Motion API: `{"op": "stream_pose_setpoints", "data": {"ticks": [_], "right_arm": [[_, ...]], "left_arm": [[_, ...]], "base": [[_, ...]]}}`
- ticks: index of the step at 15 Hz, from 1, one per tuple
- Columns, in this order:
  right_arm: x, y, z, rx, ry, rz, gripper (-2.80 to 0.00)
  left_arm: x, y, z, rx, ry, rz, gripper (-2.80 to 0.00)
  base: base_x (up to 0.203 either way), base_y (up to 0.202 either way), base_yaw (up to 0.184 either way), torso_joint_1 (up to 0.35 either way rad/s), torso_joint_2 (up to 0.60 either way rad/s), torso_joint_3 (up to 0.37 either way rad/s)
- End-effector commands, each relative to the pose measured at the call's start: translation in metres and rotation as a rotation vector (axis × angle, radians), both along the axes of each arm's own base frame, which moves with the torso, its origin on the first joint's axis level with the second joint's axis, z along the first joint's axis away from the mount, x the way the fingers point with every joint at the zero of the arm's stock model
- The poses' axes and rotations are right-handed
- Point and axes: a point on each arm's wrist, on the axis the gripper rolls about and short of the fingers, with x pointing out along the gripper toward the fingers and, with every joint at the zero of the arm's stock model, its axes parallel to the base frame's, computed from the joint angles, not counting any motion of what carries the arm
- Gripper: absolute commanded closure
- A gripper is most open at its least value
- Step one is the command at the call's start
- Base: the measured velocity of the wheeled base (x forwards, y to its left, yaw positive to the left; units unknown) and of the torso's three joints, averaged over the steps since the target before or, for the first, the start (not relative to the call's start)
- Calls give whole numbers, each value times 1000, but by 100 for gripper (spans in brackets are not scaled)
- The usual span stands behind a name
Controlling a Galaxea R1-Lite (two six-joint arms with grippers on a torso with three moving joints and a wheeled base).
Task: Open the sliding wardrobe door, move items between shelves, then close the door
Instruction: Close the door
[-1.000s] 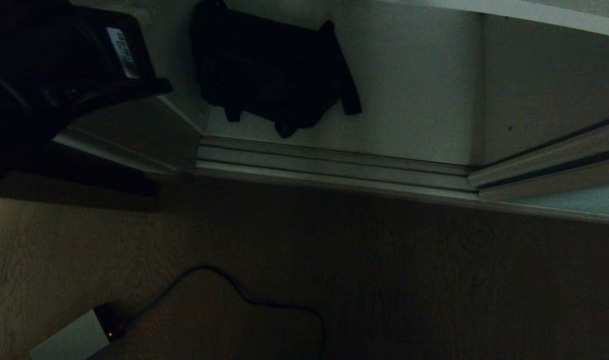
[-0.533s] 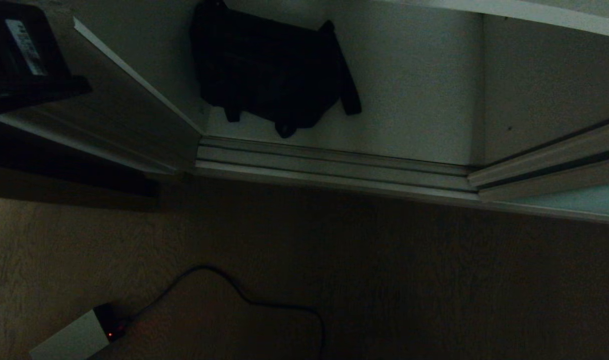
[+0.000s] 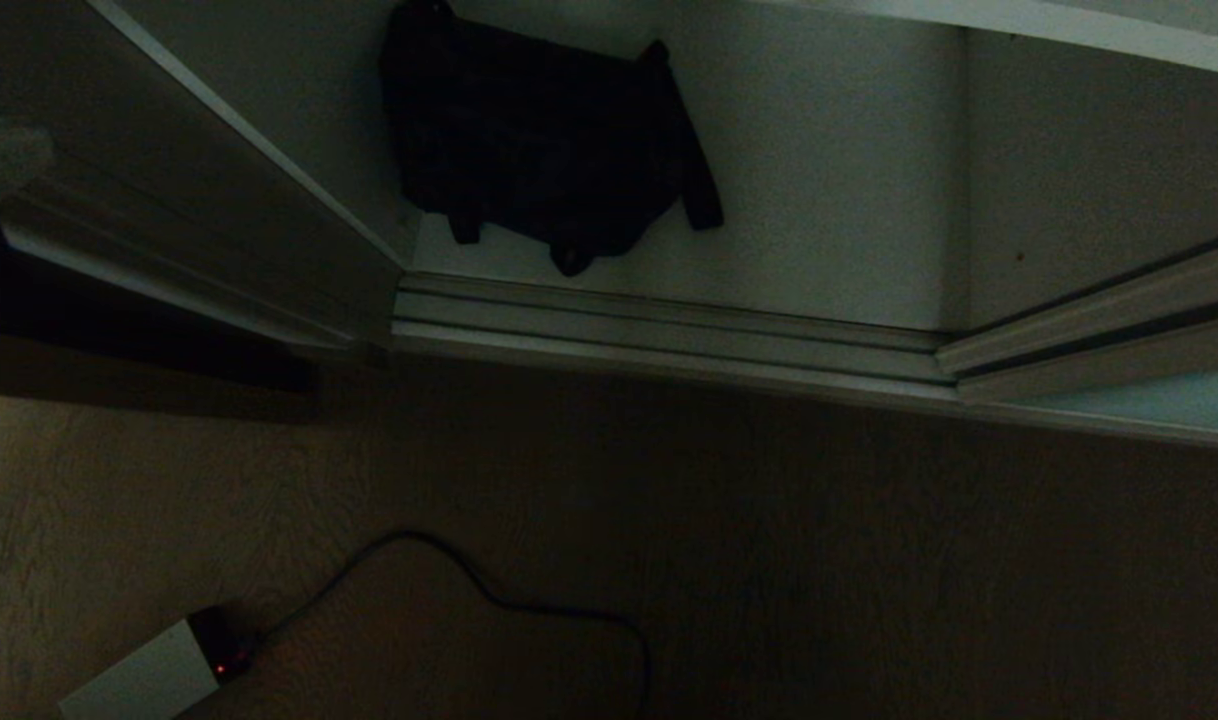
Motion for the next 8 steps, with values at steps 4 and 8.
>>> {"op": "stream_pose_setpoints", "data": {"ticks": [4, 8], "right_arm": [[0, 0, 0, 0, -4, 1, 0], [0, 0, 0, 0, -4, 1, 0]], "left_arm": [[-56, 25, -18, -14, 32, -27, 0], [-102, 29, -82, -108, 60, -1, 0]], "base": [[0, 0, 0, 0, 0, 0], [0, 0, 0, 0, 0, 0]]}}
